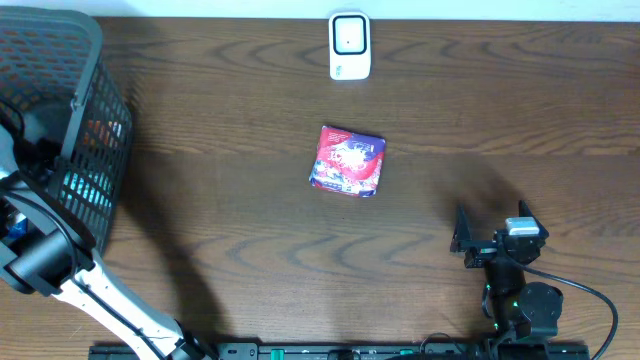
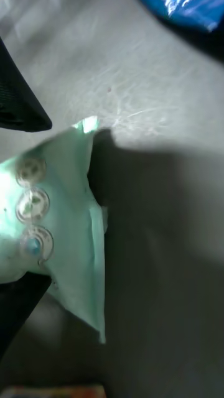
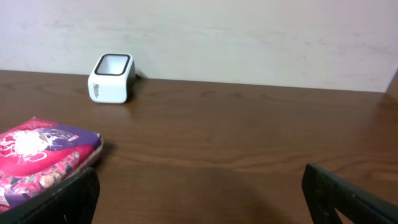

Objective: Scan the item barcode
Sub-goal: 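Return the left gripper to the basket and grasp the mint-green packet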

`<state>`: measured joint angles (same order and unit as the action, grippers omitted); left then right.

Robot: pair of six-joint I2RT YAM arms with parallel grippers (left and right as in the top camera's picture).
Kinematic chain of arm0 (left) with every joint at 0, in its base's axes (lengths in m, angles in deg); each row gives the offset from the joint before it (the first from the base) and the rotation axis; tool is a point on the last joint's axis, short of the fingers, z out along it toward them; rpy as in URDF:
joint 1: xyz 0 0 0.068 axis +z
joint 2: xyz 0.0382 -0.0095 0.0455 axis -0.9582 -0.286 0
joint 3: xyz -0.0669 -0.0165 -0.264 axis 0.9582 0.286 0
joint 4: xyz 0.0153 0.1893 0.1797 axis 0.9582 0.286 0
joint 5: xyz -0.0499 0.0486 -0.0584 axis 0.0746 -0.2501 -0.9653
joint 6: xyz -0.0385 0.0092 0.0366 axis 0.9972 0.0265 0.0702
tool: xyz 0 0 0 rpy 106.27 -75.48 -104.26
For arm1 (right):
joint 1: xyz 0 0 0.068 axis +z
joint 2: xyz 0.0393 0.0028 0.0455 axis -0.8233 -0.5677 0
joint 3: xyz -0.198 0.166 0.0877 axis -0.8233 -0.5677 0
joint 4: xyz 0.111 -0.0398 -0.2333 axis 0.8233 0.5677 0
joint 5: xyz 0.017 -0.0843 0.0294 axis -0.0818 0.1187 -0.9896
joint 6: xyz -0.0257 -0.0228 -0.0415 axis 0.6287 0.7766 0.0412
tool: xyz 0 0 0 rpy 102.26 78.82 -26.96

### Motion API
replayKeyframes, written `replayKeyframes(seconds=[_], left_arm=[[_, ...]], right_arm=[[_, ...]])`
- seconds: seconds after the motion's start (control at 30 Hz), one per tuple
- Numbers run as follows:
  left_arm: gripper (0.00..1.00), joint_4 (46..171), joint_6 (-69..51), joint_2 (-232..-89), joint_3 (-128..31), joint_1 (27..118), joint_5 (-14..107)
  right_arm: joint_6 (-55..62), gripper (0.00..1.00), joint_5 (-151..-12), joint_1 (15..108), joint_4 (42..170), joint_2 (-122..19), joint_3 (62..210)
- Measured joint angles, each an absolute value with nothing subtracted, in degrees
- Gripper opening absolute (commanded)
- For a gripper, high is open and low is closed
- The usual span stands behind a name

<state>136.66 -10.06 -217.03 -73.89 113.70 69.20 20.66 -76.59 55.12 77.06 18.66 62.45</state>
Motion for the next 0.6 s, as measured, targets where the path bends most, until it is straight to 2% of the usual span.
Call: replayKeyframes(seconds=[0.03,0.17,0.6], left_arm=[[0.56,136.7,-10.0,-217.0,-73.7,113.7,69.2],[0.07,137.0,-9.5,-217.0,-73.6,113.7,68.4],[0.07,137.7,-9.4,-213.7,-74.3,115.3,54.7]], right_arm=[[20.7,0.99,-76.6,55.1,77.1,18.7,62.5],[20.7,0.99,-76.6,55.1,77.1,18.7,62.5],[20.7,0.99,-76.6,55.1,77.0,18.7,62.5]])
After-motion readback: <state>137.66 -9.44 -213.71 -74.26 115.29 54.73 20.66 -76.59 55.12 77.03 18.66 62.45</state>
